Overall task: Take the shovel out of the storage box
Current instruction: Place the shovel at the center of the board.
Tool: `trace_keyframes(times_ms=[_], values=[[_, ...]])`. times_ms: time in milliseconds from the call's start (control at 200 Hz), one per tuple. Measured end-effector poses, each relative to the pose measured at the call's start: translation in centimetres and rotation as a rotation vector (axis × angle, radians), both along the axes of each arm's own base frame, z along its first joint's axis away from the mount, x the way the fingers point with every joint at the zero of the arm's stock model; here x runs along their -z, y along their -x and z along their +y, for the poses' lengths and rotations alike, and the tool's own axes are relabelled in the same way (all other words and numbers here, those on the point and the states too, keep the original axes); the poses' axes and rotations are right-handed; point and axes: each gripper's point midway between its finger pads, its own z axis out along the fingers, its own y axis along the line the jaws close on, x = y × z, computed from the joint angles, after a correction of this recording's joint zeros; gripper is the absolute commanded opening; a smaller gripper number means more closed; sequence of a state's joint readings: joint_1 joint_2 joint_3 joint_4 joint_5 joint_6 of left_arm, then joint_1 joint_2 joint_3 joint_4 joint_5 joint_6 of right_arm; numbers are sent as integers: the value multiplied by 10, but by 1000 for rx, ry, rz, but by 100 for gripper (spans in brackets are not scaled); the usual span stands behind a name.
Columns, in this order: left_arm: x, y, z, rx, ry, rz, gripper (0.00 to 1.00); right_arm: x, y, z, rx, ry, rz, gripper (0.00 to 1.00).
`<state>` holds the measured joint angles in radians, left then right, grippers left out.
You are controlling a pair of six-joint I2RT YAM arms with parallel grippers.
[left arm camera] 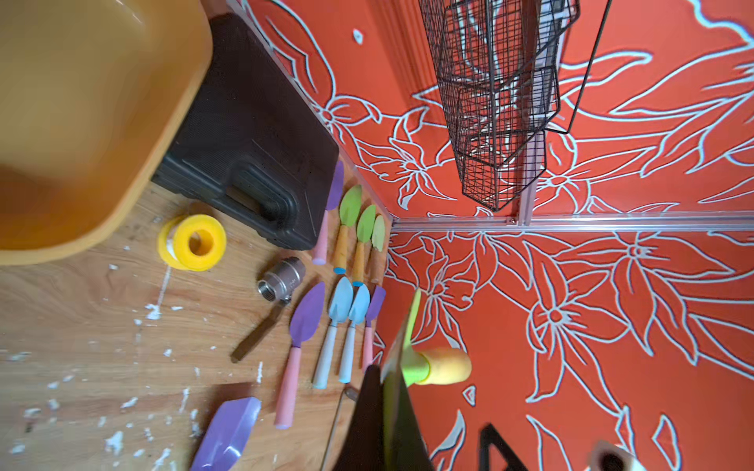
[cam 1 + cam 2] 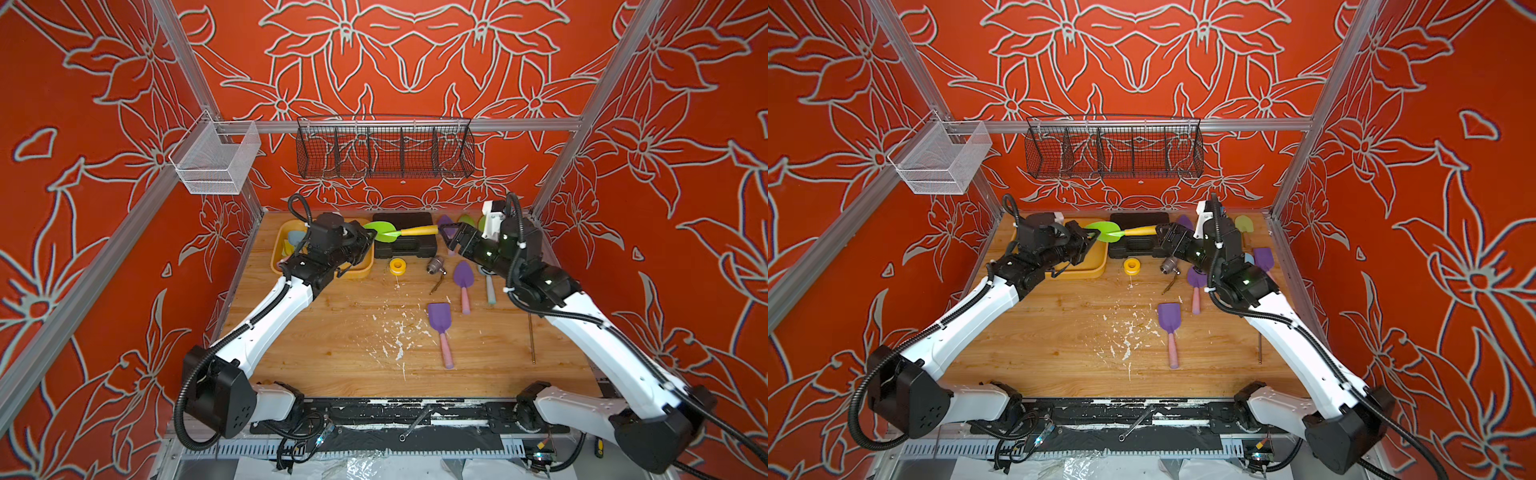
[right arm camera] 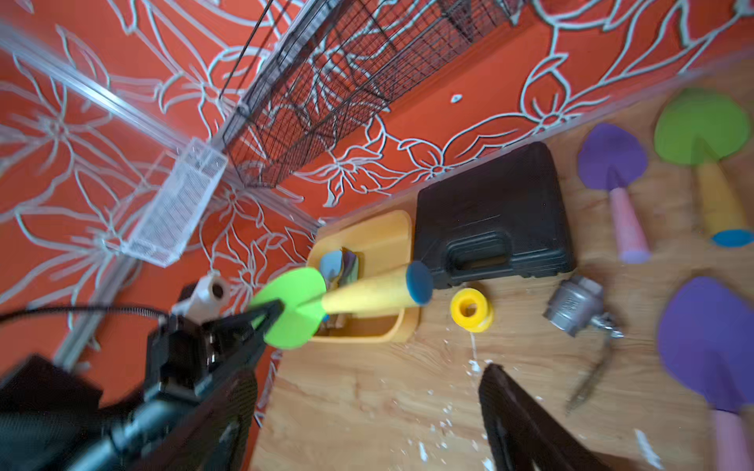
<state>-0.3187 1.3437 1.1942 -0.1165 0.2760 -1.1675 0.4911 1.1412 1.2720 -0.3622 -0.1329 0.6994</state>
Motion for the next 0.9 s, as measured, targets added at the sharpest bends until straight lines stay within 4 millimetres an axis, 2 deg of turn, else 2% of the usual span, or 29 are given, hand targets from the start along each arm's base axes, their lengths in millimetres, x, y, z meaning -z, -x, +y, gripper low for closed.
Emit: trace_keyframes(times_ms=[95,205,265,345,415,480,575,656,751,776,816,881,901], values=[[-7,3,6,116,-87,-11,0,-6,19,5,-161,198,3,84],[-18,16,-12,331,-168,-49,0,5,26,20,-356,373,49,82],[-16,23,-22,437,-193,-53,0,26,25,30,-461,447,92,82],[-4,32,-31,548,-215,-28,0,67,27,41,-585,525,187,80],[7,35,-35,608,-222,2,0,92,32,48,-661,569,242,79],[14,36,-38,646,-223,16,0,105,37,55,-716,594,259,77],[16,37,-41,676,-222,22,0,112,45,63,-765,611,251,72],[10,37,-43,692,-218,4,0,117,47,70,-787,617,233,60],[2,38,-45,708,-215,-23,0,124,47,73,-798,622,227,36],[2,38,-45,710,-215,-27,0,126,47,75,-798,616,228,25],[2,37,-46,708,-217,-30,0,127,48,78,-807,612,223,14],[6,33,-47,713,-220,-33,0,131,52,83,-822,605,222,0],[8,33,-47,716,-217,-25,0,132,53,84,-821,604,229,0]])
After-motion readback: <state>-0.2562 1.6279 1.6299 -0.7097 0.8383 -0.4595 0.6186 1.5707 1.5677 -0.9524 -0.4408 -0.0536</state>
